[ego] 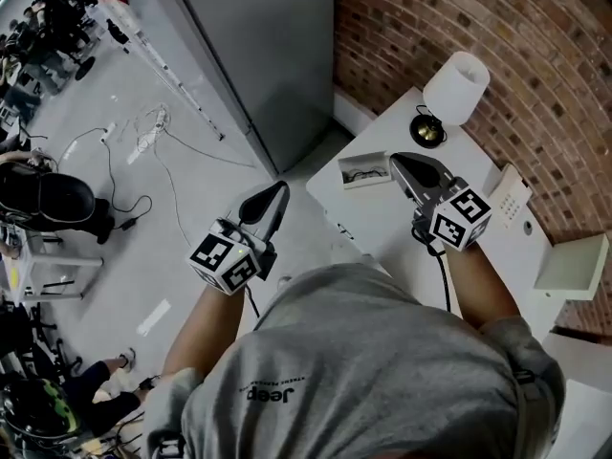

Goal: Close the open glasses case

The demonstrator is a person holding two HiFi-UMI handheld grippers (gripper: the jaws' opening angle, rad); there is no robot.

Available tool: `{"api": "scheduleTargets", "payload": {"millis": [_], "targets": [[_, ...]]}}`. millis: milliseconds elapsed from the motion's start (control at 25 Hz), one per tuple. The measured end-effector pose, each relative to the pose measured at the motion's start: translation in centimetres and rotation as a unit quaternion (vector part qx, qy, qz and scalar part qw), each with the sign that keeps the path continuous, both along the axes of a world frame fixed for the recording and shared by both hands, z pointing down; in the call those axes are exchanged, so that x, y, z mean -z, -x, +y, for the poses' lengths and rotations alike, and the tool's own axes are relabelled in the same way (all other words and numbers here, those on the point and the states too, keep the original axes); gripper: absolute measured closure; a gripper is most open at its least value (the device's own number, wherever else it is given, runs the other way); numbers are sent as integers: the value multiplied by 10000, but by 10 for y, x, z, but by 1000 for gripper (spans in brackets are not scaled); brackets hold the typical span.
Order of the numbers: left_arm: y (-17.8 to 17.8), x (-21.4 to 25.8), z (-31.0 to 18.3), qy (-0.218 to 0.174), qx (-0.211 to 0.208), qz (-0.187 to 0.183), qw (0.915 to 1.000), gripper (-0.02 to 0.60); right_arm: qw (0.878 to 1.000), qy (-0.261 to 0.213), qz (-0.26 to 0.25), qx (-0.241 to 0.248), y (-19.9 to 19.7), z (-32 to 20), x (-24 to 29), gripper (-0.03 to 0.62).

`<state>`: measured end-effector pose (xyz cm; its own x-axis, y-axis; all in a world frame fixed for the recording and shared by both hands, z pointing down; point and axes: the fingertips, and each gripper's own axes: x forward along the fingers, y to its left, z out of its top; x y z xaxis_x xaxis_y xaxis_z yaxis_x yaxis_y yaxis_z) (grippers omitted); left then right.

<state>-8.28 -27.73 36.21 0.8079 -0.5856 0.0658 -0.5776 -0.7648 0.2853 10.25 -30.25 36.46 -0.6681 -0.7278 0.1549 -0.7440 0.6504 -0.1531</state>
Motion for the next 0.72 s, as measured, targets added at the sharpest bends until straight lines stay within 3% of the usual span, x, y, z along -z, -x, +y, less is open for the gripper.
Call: {"api": "scheduleTargets", "payload": {"millis": [560,600,640,720], "targets": [[-8,10,1,-163,-135,33,9998,584,9998,-157,30,154,3,-3,7,581],[-11,10,1,-175,-210,-1,9996,582,9995,-178,6,278,5,-2,8,538],[-14,8,2,-184,-305,-56,9993,495,9989,-183,20,425,8,0,9,455],[-19,3,3,-228,-491,-217,9983,413,9971,-184,182,711,13,3,8,364]]}}
